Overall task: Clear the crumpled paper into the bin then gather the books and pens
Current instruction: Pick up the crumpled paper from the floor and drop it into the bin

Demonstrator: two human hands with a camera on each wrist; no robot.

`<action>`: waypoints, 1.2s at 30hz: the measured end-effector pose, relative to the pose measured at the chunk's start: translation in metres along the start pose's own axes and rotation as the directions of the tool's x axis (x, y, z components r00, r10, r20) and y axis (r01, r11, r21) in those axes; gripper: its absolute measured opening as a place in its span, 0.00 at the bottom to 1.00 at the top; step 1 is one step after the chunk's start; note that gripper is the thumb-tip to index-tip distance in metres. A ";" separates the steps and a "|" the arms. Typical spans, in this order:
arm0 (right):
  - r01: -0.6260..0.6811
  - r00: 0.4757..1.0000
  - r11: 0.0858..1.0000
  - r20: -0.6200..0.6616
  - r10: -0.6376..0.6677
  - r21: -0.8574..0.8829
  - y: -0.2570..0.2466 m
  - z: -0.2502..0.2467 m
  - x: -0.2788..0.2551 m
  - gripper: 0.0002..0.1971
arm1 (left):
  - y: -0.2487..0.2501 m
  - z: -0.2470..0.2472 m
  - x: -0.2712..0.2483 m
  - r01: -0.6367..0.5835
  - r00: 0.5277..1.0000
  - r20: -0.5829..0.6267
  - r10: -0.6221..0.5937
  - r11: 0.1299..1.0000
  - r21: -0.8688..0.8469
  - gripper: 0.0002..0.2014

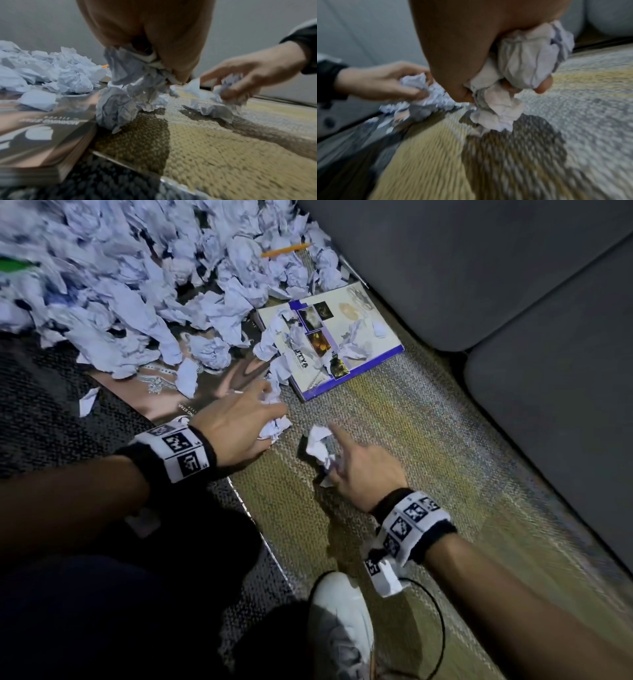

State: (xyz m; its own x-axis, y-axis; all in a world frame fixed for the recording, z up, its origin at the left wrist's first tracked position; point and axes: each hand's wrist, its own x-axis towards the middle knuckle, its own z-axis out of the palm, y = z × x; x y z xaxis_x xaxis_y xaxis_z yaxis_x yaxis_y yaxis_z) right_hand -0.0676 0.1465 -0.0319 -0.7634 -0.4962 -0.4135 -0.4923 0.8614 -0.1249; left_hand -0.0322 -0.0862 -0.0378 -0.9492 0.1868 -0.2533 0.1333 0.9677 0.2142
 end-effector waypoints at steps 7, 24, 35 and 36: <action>0.034 0.999 0.997 0.013 -0.034 -0.066 -0.020 0.037 -0.018 0.17 | 0.000 0.007 0.006 -0.009 0.984 0.178 -0.018 0.989 0.149 0.20; 0.118 0.991 0.992 -0.065 -0.115 0.042 -0.013 0.016 0.016 0.24 | -0.024 0.022 0.016 -0.021 0.995 -0.089 0.042 0.972 0.232 0.43; 0.267 0.959 0.962 -0.079 -0.272 -0.064 -0.015 0.022 0.027 0.11 | -0.029 0.029 0.010 -0.186 0.974 -0.094 0.206 0.966 0.180 0.26; 0.262 0.960 0.964 -0.091 -0.266 -0.054 -0.014 0.023 0.028 0.09 | -0.028 0.028 0.011 -0.170 0.977 -0.098 0.187 0.972 0.164 0.26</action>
State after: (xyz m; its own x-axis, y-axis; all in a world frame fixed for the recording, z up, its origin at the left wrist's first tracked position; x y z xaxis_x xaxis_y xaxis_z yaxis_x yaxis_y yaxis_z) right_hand -0.0724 0.1235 -0.0629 -0.6398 -0.7152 -0.2812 -0.6968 0.6942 -0.1803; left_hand -0.0379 -0.1067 -0.0731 -0.9306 0.3474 -0.1153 0.3376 0.9363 0.0962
